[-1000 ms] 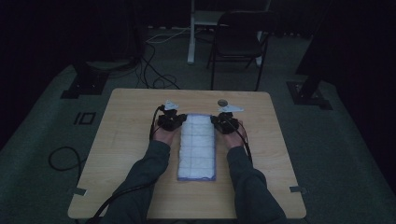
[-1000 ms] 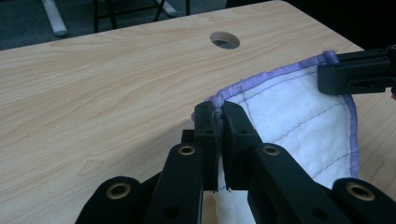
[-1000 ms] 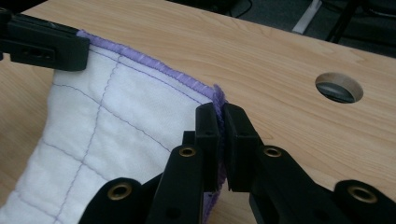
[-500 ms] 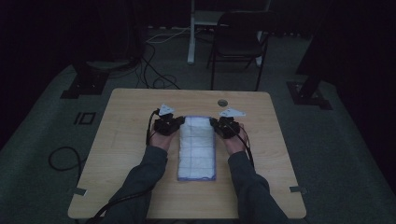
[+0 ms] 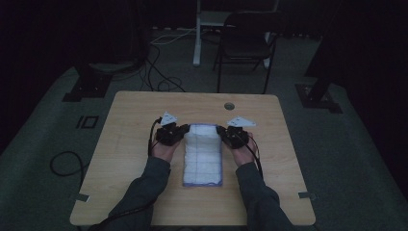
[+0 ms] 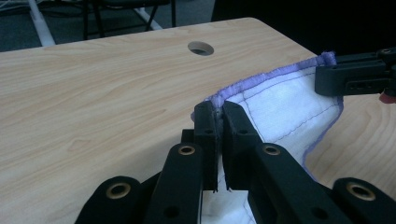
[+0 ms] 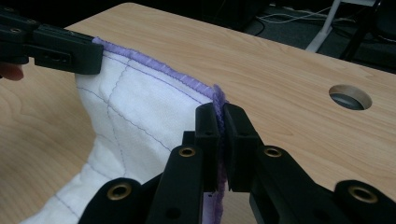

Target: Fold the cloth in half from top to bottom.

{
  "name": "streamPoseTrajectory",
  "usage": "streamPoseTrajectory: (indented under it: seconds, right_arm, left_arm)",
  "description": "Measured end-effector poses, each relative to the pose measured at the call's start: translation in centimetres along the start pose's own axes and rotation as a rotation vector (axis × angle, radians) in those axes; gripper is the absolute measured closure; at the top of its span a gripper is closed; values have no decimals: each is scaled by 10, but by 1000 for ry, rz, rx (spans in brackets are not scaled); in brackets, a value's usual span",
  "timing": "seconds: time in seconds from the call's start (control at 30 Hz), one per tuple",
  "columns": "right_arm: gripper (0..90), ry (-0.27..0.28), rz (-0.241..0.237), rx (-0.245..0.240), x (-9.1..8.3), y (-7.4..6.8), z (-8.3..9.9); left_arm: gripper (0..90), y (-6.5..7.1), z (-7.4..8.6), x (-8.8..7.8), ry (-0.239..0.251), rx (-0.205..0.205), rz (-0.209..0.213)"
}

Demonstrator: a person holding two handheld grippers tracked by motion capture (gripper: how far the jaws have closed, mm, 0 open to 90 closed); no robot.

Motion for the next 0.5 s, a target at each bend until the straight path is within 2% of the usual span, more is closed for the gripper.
streamPoseTrajectory:
  seconds: [0.5]
  right_arm:
    - [860,19,-24,5,-17,-12,8]
  left_arm:
    - [862,13,10,-18,25,-2,25]
Point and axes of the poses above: each handheld gripper's, and its own axes: x roughly forward along the jaws, z roughly out of its underside, y roughly to its right, the point moved 7 cm from there along x, roughly forward along the jaws
